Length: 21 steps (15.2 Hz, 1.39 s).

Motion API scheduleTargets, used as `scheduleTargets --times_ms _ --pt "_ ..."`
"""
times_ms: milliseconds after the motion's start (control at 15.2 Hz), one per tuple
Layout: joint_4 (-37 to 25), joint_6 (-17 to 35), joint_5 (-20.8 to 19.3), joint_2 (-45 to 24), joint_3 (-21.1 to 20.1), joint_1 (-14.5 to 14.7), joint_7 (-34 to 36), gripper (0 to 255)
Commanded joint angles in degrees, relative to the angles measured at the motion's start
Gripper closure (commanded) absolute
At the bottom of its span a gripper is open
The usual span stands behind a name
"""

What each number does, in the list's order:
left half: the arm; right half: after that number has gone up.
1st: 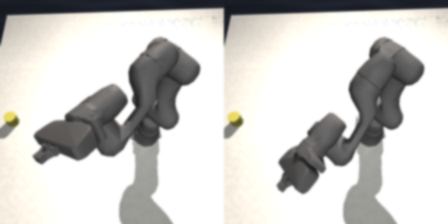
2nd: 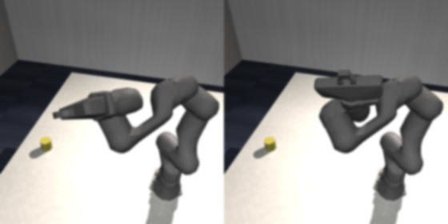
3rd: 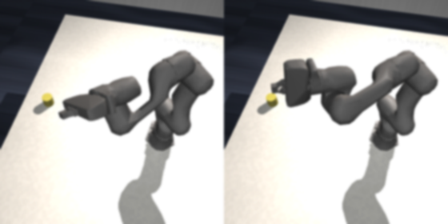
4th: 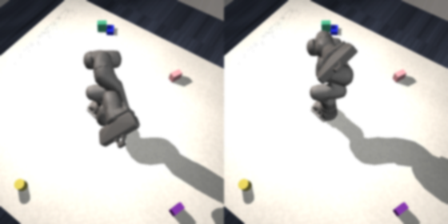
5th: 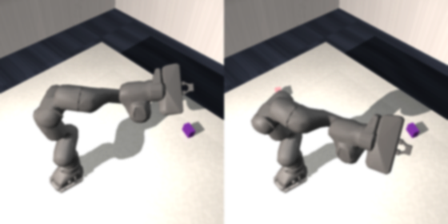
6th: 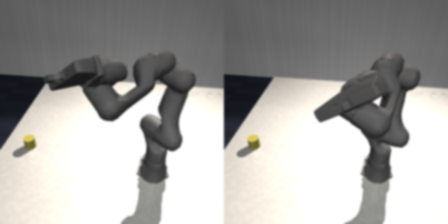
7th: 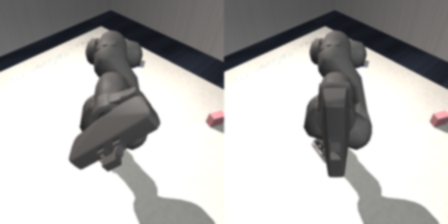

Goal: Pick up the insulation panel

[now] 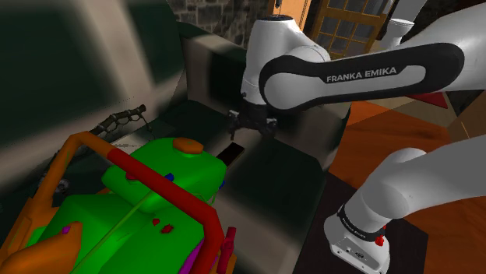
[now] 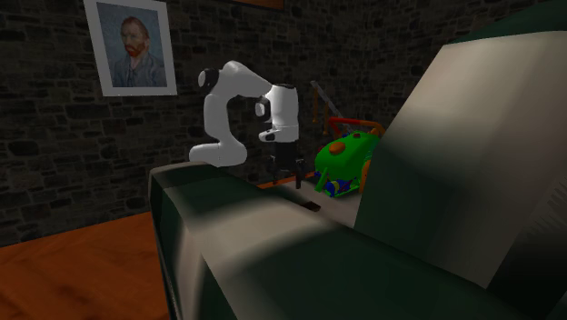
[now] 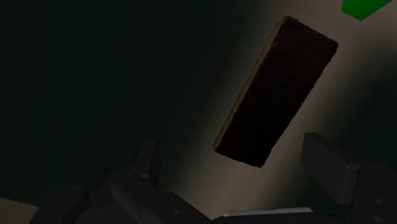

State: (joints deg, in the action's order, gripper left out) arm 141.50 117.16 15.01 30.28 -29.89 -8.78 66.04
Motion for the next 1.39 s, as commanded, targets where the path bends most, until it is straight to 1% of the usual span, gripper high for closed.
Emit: scheduleTargets --times_ms 0,198,264,726,858,924,1320 --pt "-1.27 3.14 -0.24 -3.80 -3.58 -2.24 7.83 0" --pt "-4.56 7.51 -2.91 -11.05 -9.34 -6.34 20.00 0" --pt "-4.89 7.87 -3.28 -11.74 -9.82 -6.71 21.13 0" --pt "-1.58 14.44 -4.84 -15.39 -11.75 -7.47 22.69 0" --pt "-1.58 14.44 -4.83 -15.39 -11.75 -7.46 22.69 0" --pt "-1.61 14.48 -4.88 -15.46 -11.80 -7.48 22.77 255" --pt "-1.63 14.49 -4.91 -15.50 -11.79 -7.50 22.76 255"
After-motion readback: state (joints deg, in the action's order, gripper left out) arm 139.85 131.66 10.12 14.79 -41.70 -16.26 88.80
